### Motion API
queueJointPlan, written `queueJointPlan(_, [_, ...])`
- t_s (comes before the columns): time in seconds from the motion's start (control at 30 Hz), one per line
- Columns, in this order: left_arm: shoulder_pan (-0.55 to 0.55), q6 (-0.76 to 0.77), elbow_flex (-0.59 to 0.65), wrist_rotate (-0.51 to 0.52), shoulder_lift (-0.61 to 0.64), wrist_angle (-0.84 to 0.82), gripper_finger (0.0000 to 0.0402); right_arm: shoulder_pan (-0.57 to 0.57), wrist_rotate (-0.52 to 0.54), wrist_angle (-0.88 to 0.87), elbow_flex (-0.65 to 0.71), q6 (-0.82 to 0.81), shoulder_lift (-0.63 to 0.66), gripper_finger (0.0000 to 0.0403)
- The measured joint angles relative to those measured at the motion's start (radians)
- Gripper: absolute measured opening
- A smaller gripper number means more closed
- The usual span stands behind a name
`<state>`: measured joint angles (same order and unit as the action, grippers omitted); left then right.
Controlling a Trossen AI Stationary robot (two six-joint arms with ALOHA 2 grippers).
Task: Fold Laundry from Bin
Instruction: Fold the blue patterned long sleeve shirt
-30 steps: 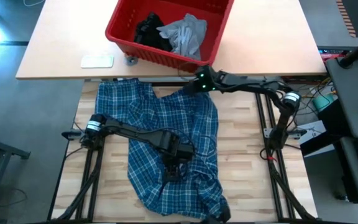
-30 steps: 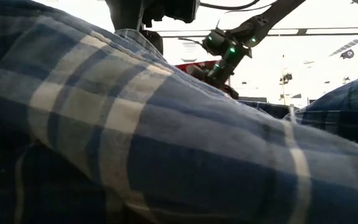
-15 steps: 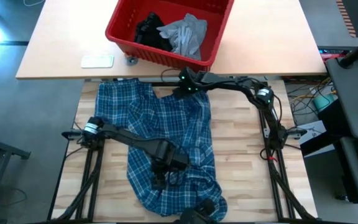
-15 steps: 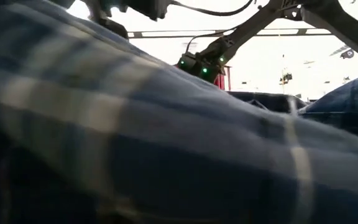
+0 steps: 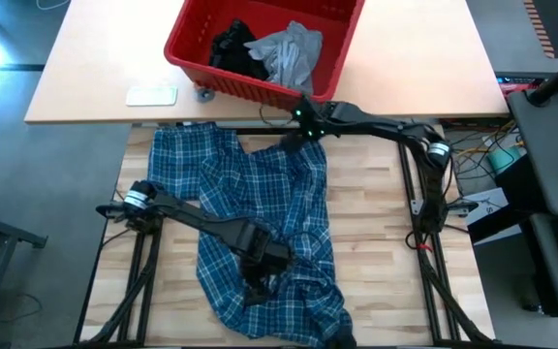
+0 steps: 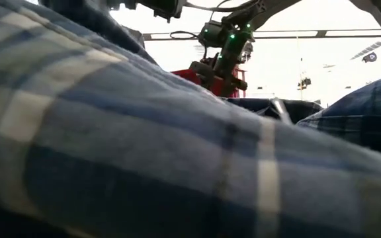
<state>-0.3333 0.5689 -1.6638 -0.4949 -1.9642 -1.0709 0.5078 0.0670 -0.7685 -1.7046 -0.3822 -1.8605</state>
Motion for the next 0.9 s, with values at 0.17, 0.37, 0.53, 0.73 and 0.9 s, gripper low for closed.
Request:
queueJointPlan(0.17, [-0.007, 0.064, -0.002, -0.092, -0.021, 0.077, 0.0255, -0.034, -0.178, -0.003, 0.101, -0.039, 0.033, 0.0252])
queueJointPlan(0.37, [-0.014, 0.106, -0.002, -0.155, -0.043, 0.127, 0.0256, -0.086, -0.200, 0.039, 0.193, -0.045, 0.003, 0.0236])
queueJointPlan(0.53, [-0.018, 0.139, -0.002, -0.155, -0.045, 0.157, 0.0256, -0.092, -0.263, 0.217, 0.238, -0.063, -0.047, 0.0241])
queueJointPlan(0.73, [-0.024, 0.165, -0.002, -0.146, -0.045, 0.173, 0.0256, -0.111, -0.351, 0.357, 0.239, -0.074, -0.027, 0.0251])
queueJointPlan(0.9, [-0.023, 0.211, -0.002, -0.150, -0.045, 0.185, 0.0256, -0.097, -0.335, 0.335, 0.234, -0.079, -0.023, 0.0265])
